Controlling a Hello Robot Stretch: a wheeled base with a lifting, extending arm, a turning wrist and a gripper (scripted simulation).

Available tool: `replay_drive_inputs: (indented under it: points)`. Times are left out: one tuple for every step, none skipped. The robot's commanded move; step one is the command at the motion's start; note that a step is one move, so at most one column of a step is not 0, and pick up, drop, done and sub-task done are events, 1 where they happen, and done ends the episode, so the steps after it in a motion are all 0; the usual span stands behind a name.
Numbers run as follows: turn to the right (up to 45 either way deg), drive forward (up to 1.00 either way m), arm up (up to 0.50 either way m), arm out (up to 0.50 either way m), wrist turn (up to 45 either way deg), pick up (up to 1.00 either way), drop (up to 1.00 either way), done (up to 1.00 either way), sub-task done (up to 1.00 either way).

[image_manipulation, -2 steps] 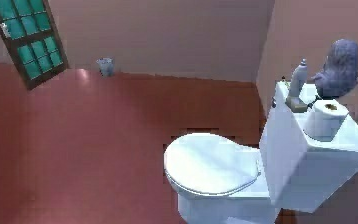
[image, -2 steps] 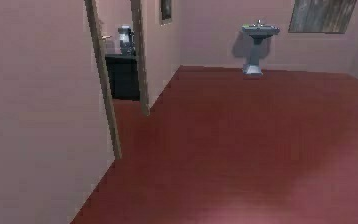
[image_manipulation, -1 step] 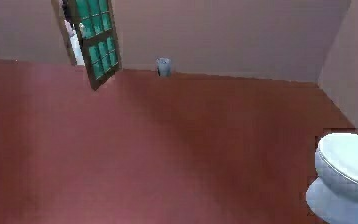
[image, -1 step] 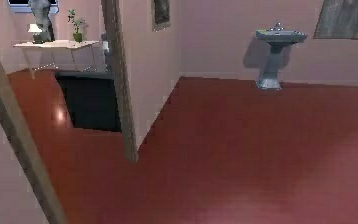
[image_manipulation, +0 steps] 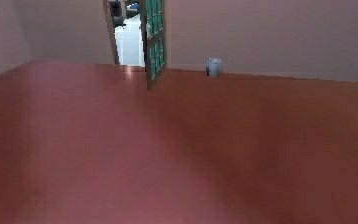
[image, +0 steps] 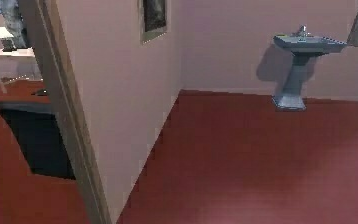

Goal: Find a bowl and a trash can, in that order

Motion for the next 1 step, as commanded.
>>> replay_drive_inputs:
  points:
    - [-45.0, 0.00, 0.00, 0.00, 0.0, 0.00, 0.00, 0.00, 0.00]
